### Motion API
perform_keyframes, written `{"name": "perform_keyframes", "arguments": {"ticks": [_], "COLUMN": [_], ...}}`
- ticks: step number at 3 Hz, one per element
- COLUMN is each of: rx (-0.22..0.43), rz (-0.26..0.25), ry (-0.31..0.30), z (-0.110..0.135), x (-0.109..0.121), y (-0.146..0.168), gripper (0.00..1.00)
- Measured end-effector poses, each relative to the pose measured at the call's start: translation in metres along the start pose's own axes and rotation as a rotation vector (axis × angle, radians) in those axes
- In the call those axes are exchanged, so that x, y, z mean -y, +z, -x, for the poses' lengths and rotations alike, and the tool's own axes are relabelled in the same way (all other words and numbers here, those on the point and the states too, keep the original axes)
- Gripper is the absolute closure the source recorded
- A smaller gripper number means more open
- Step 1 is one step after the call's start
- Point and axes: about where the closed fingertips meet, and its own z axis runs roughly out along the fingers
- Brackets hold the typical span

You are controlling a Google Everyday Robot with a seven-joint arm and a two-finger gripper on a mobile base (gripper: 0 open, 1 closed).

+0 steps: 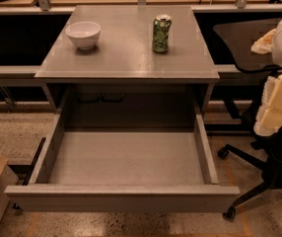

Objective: Place green can into top drawer

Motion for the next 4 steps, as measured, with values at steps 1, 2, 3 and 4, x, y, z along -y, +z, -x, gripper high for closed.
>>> {"name": "perform_keyframes", "arguments": {"ticks": [1, 2, 3, 4], "rx": [0.0, 0.051, 0.13, 0.19], "rz": [0.0, -0.038, -0.095, -0.144], "ry": [0.0, 0.032, 0.084, 0.137], "z": [0.0, 0.011, 0.03, 0.049], "x": [0.0, 0.012, 0.037, 0.073], "y": [0.0, 0.005, 0.015, 0.031], "gripper": [0.0, 0.0, 0.0, 0.0]}}
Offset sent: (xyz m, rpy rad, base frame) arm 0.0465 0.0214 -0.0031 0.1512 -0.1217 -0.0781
